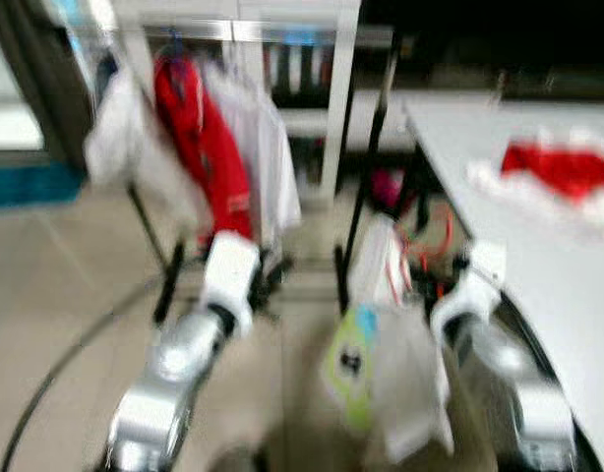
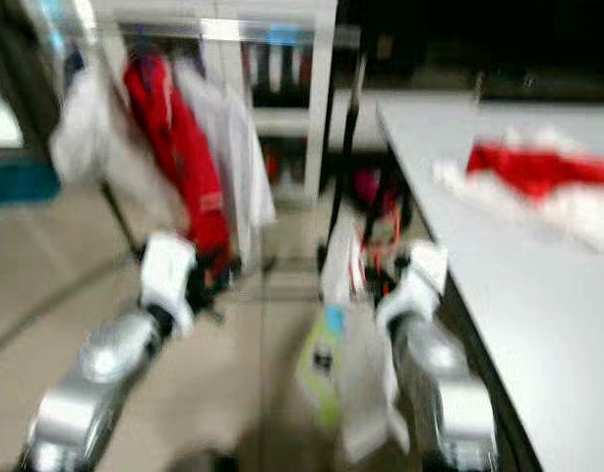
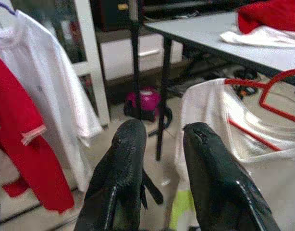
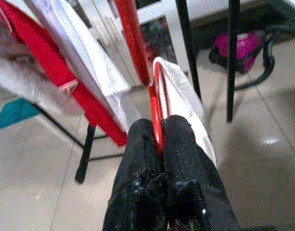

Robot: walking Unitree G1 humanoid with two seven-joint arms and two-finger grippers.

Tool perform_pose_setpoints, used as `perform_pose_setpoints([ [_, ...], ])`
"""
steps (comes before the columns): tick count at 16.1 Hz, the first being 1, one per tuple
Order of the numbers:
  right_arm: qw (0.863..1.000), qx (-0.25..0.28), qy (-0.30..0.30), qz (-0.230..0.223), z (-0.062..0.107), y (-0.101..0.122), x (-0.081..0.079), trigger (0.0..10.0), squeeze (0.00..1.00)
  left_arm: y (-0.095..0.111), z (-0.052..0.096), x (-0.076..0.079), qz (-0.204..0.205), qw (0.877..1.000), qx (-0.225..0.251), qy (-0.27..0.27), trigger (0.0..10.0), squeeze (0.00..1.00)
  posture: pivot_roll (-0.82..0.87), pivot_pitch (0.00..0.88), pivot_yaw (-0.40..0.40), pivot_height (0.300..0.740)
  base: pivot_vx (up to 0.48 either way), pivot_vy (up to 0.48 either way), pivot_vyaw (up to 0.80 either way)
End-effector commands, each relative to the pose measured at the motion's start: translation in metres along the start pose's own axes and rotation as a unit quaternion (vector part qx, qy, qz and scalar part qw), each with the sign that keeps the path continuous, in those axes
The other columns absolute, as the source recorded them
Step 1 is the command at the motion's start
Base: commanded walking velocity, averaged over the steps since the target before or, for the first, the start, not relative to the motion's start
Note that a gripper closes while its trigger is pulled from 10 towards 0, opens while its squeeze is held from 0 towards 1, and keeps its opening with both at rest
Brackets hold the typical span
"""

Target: Hang hanger

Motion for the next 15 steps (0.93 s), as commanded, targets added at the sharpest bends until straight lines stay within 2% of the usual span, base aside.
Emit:
perform_pose_setpoints([
  [1,1.0,0.019,0.006,-0.001,0.001,0.01,-0.003,10.0,0.0,0.007,-0.001,-0.002,-0.01,1.0,0.009,-0.004,10.0,0.0,0.07,0.003,-0.017,0.74,-0.292,0.0,0.0],
  [6,0.999,0.009,0.045,0.006,0.0,0.006,-0.016,10.0,0.0,0.008,-0.002,-0.003,-0.014,1.0,0.009,-0.006,10.0,0.0,0.07,0.0,-0.012,0.74,-0.286,0.0,0.0],
  [8,0.997,0.018,0.078,0.018,0.001,0.011,-0.025,10.0,0.0,0.007,-0.002,-0.003,-0.017,1.0,0.005,-0.009,10.0,0.0,0.07,0.002,-0.01,0.74,0.0,0.0,0.0],
  [9,0.991,0.021,0.127,0.039,0.003,0.017,-0.037,10.0,0.0,0.009,-0.003,-0.003,-0.013,1.0,0.008,-0.013,10.0,0.0,0.06,0.003,-0.01,0.74,0.0,0.0,0.0],
  [10,0.987,0.023,0.15,0.051,0.005,0.02,-0.043,10.0,0.0,0.01,-0.004,-0.005,-0.005,1.0,0.009,-0.01,10.0,0.0,0.06,0.004,-0.012,0.74,0.0,0.0,0.0],
  [11,0.982,0.026,0.176,0.061,0.006,0.024,-0.05,10.0,0.0,0.014,-0.005,-0.01,-0.004,1.0,0.02,-0.004,10.0,0.98,0.06,0.004,-0.013,0.74,0.0,0.0,0.0],
  [13,0.975,0.035,0.209,0.065,0.007,0.031,-0.059,10.0,0.0,0.019,-0.007,-0.016,-0.003,1.0,0.027,0.0,10.0,1.0,0.06,0.004,-0.018,0.74,0.0,0.0,0.0],
  [15,0.957,0.048,0.276,0.075,0.012,0.041,-0.08,10.0,0.0,0.025,-0.013,-0.022,-0.014,0.999,0.036,-0.003,10.0,1.0,0.06,0.003,-0.021,0.74,0.0,0.0,0.0],
])
Point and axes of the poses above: a point about 5 cm out from each wrist's last joint towards the gripper, its own z axis pointing back from the gripper into the wrist, its own y axis along the axis of the wrist's last joint, x = y × z, the point moved 5 cm from there along -z, pointing out of the wrist towards the gripper, and after that the axes turned 7 degrees about -z, right-handed, at the moved point
